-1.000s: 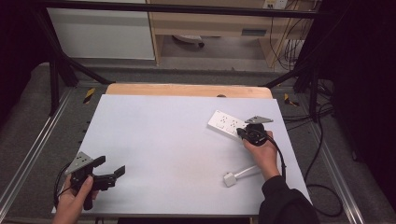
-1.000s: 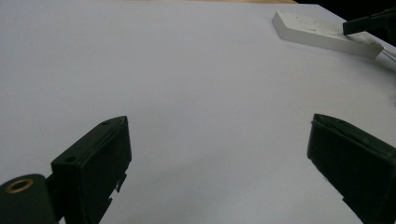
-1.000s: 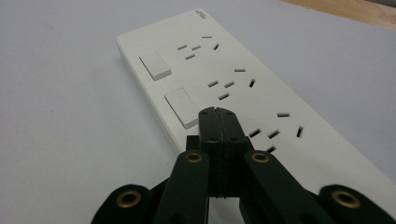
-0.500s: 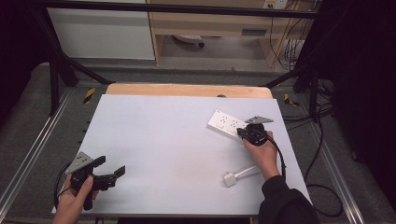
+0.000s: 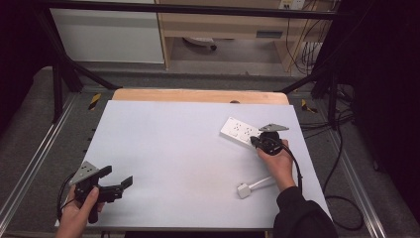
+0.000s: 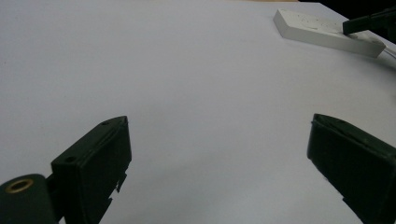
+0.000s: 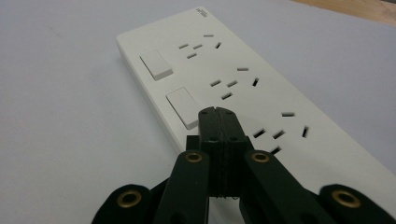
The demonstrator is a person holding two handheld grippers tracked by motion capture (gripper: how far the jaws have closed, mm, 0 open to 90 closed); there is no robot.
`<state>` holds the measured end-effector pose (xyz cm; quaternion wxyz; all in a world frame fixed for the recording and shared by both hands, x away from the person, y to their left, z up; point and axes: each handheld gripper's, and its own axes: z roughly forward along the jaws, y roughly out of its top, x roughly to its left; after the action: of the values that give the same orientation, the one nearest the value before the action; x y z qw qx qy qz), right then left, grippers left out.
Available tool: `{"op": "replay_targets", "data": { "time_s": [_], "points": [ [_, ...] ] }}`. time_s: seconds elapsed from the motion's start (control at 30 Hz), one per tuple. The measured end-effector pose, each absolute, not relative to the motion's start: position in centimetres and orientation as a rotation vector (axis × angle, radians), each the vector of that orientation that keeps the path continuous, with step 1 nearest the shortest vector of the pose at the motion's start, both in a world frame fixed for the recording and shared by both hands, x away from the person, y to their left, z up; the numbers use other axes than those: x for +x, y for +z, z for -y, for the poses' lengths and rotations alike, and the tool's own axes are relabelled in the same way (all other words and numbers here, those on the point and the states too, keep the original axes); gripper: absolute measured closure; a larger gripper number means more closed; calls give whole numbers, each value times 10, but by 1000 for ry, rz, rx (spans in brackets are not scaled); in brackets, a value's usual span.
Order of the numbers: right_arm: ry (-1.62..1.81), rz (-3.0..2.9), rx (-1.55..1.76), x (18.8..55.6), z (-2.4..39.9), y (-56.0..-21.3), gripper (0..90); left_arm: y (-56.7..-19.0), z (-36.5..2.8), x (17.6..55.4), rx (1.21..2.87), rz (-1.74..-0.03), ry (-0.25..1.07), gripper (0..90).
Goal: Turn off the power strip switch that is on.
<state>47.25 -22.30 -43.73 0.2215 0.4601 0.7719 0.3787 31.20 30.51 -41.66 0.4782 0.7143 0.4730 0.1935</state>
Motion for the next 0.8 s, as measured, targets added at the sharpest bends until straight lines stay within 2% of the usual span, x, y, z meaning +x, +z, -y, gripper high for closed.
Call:
{"op": "replay_targets", "data": {
  "time_s": [0.8],
  "points": [
    [1041, -2130, 1265, 472, 222, -437, 900, -416, -305, 312, 1741, -1155, 473, 63]
  ]
}}
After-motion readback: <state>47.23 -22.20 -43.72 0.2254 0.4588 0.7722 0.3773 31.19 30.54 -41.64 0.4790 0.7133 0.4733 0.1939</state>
